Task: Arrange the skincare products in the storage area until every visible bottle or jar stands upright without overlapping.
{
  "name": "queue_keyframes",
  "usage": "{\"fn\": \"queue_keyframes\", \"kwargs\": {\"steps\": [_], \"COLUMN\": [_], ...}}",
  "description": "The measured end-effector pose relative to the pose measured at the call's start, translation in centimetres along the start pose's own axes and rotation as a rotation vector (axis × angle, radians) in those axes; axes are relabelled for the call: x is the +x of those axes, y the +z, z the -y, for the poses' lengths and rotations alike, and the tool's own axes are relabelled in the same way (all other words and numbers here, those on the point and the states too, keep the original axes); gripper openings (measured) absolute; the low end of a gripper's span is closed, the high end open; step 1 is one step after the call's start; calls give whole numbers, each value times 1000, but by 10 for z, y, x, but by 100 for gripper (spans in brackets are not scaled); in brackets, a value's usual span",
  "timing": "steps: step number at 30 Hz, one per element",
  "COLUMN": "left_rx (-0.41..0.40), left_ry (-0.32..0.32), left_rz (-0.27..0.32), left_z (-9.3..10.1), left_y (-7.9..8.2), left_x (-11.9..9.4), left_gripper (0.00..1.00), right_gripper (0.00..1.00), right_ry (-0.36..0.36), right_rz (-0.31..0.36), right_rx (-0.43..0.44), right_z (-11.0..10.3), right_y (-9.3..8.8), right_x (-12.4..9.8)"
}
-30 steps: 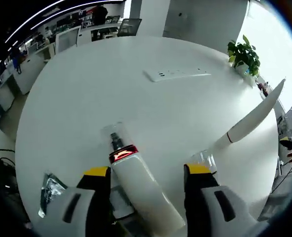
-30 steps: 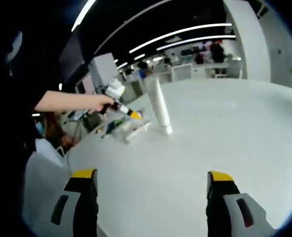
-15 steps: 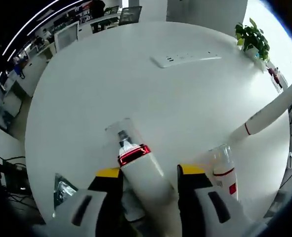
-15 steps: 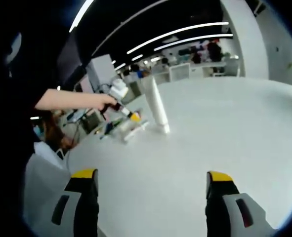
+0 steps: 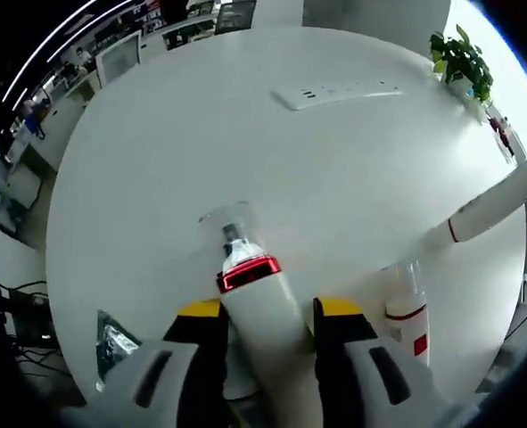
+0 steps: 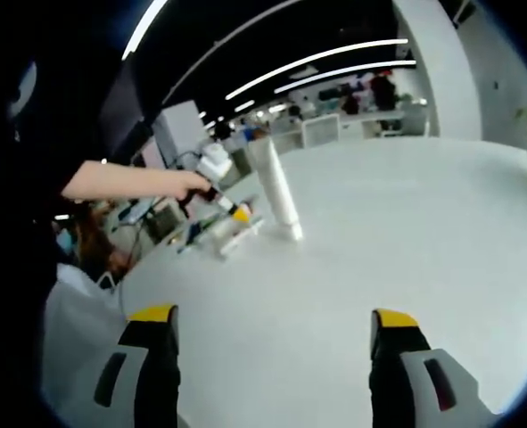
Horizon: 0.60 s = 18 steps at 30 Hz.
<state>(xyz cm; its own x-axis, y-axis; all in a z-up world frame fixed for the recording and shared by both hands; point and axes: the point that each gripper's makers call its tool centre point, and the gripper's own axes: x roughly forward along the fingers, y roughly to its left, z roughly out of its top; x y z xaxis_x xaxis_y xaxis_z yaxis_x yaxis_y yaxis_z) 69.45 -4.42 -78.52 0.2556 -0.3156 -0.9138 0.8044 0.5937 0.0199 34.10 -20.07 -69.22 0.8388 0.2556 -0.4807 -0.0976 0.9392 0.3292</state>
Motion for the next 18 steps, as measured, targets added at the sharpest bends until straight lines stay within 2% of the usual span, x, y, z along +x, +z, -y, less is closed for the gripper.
{"fn": "queue_keyframes", "kwargs": {"steps": [8, 18], "left_rx": [14, 18], "left_ry": [-36, -51], "left_rz": [-25, -6], "left_z": [12, 19], "left_y": [1, 0], "left_x": [-1, -4], "left_gripper": [31, 29], "right_gripper": [86, 86], "right_ry": [-1, -4], "right_rz": [2, 1], "right_rx": [2, 0], "right_z": [0, 1], "right_y": [1, 1], "right_x": [1, 1]}}
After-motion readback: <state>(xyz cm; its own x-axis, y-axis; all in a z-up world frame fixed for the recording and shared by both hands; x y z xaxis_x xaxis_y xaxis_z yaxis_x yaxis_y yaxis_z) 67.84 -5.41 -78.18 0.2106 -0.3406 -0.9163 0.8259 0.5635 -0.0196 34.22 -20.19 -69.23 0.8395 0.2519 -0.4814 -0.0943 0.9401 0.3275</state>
